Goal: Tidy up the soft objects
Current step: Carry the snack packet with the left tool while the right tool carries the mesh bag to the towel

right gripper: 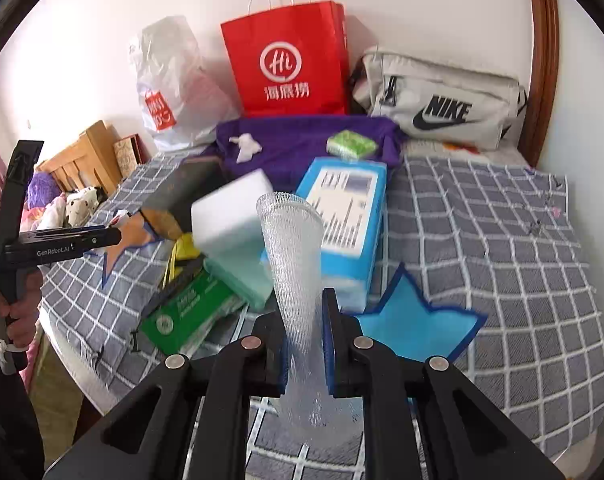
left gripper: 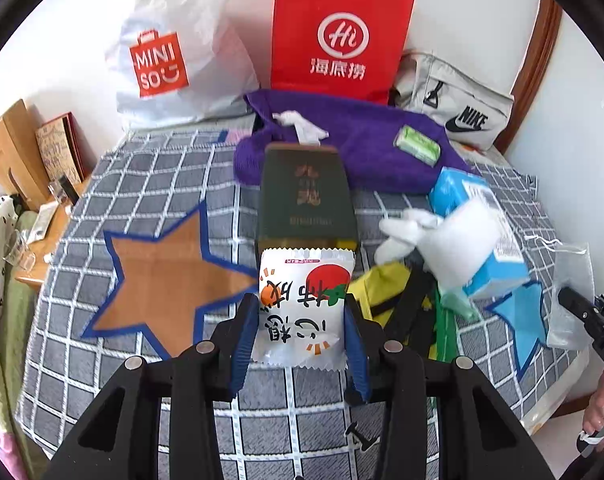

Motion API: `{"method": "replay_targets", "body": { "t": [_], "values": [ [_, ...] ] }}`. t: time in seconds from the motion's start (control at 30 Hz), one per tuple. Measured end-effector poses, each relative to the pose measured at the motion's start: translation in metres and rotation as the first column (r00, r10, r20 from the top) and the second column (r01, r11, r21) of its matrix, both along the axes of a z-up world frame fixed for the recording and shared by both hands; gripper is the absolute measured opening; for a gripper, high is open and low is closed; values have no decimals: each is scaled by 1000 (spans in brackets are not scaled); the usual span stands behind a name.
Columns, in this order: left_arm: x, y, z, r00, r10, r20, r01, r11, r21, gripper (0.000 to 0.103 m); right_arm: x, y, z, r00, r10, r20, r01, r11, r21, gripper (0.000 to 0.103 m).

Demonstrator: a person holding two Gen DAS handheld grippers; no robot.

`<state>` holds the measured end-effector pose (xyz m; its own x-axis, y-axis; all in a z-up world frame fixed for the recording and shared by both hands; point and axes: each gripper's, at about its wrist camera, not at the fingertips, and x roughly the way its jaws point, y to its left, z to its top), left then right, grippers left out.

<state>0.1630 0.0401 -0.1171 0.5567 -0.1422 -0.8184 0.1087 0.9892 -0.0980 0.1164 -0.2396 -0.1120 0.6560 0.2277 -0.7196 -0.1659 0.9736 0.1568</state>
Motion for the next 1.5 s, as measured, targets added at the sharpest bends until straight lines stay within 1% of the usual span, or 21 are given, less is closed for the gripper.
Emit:
{"method": "replay_targets", "body": {
  "t": [0.1, 0.4, 0.73, 1.0, 1.3, 1.5],
  "values": [
    [5, 0, 7, 1000, 11, 11, -11, 1000, -5, 39, 13, -4, 9, 1000, -17, 1, 17, 1000, 3, 14],
    [33, -1, 28, 999, 31, 29, -30, 999, -30, 39, 56, -11, 38, 998, -50, 47, 49, 999, 23, 14],
    [75, -6, 41, 999, 35, 40, -33, 998, -50, 39, 108, -7, 61, 995, -40, 89, 37, 999, 37, 14],
    [113, -8, 40, 998, 46, 35, -44, 998, -41, 39, 154, -4, 56, 997, -27, 75, 24, 999, 36, 14],
    [159, -16, 27, 999, 44, 11, -43, 999, -21, 39, 209, -5, 40, 999, -11, 48, 10, 1000, 26, 14],
    [187, -22, 14, 999, 33, -14, -33, 999, -16, 40, 240, -3, 23, 1000, -8, 20, 8, 1000, 7, 14]
  ]
}}
